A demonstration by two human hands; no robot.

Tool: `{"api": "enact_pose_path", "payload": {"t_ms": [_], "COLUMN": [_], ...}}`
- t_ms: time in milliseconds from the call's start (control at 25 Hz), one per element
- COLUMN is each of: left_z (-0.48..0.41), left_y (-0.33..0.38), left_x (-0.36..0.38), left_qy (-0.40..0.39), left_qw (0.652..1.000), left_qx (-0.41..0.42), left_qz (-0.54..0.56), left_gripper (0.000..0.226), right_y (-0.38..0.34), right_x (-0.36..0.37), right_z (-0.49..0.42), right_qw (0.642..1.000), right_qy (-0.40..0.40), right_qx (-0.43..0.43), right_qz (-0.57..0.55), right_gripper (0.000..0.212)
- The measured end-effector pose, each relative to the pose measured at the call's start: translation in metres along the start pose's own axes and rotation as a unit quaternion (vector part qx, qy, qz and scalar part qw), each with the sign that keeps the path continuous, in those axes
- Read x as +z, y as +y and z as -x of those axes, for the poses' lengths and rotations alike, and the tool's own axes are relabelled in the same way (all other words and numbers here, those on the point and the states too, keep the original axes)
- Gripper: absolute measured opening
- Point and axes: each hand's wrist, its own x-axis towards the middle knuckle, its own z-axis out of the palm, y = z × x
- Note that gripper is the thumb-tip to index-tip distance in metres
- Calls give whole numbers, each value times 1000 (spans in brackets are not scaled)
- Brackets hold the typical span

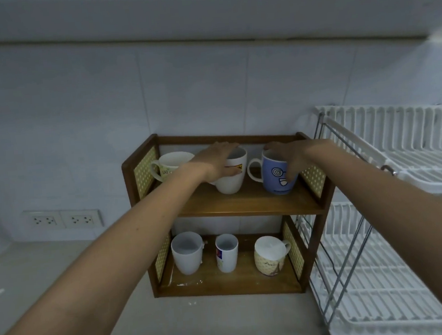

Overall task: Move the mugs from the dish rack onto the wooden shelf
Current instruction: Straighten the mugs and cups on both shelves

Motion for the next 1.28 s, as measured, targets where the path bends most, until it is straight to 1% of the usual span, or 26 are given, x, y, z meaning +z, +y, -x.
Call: {"api": "enact_pose_path", "payload": {"t_ms": [40, 80, 120, 160, 200, 240, 280, 320, 360, 400, 440, 480, 520, 560, 680, 760, 840, 920, 960, 1080, 1160, 1200, 1280], "left_z": [10, 24, 41, 60, 79, 95, 108, 117, 120, 120, 115, 108, 101, 92, 67, 55, 49, 48, 47, 46, 42, 41, 40], "left_y": [0, -1, -3, -7, -13, -23, -35, -47, -57, -68, -80, -89, -97, -103, -116, -121, -125, -127, -126, -122, -123, -123, -126], "left_x": [4, 10, 18, 27, 37, 49, 62, 74, 85, 97, 108, 118, 127, 133, 145, 150, 152, 155, 157, 161, 155, 150, 141], "left_qy": [27, 72, 137, 197, 222, 217, 176, 106, 20, -60, -125, -162, -184, -200, -267, -298, -293, -266, -251, -227, -243, -261, -312], "left_qw": [999, 996, 987, 971, 958, 948, 949, 961, 977, 985, 986, 985, 982, 977, 957, 945, 945, 951, 953, 945, 940, 940, 937], "left_qx": [17, 42, 79, 127, 178, 229, 260, 255, 214, 162, 106, 58, 22, -7, -73, -93, -110, -116, -122, -174, -200, -194, -141], "left_qz": [6, 14, 27, 38, 43, 34, 17, 4, -1, 7, 14, -1, -39, -70, -88, -98, -98, -105, -121, -160, -128, -107, -73], "left_gripper": [70, 65, 58, 48, 36, 26, 20, 18, 19, 26, 38, 53, 66, 75, 81, 78, 77, 75, 75, 83, 86, 87, 89], "right_y": [-3, -7, -14, -23, -33, -45, -59, -73, -86, -97, -105, -110, -113, -115, -121, -126, -132, -134, -133, -128, -125, -124, -124], "right_x": [2, 6, 14, 27, 47, 70, 94, 117, 140, 161, 179, 192, 200, 205, 208, 209, 213, 215, 214, 208, 205, 204, 201], "right_z": [2, 5, 11, 20, 28, 41, 54, 65, 68, 64, 55, 42, 26, 10, -34, -59, -78, -87, -89, -95, -100, -101, -103], "right_qw": [1000, 1000, 996, 982, 944, 884, 843, 834, 853, 889, 923, 948, 961, 969, 984, 986, 991, 993, 992, 977, 970, 970, 973], "right_qy": [4, 24, 77, 175, 308, 440, 507, 515, 478, 409, 325, 246, 191, 153, 68, 29, 4, -7, -14, -51, -67, -64, -45], "right_qx": [8, 17, 26, 37, 43, 28, -1, -37, -72, -96, -106, -102, -89, -71, -26, -16, -17, -27, -40, -130, -176, -176, -137], "right_qz": [-2, -8, -27, -63, -110, -154, -180, -194, -194, -185, -175, -173, -179, -181, -164, -164, -136, -115, -122, -162, -152, -155, -180], "right_gripper": [100, 99, 95, 85, 70, 53, 37, 26, 21, 19, 18, 19, 22, 29, 61, 72, 75, 69, 64, 58, 56, 55, 52]}}
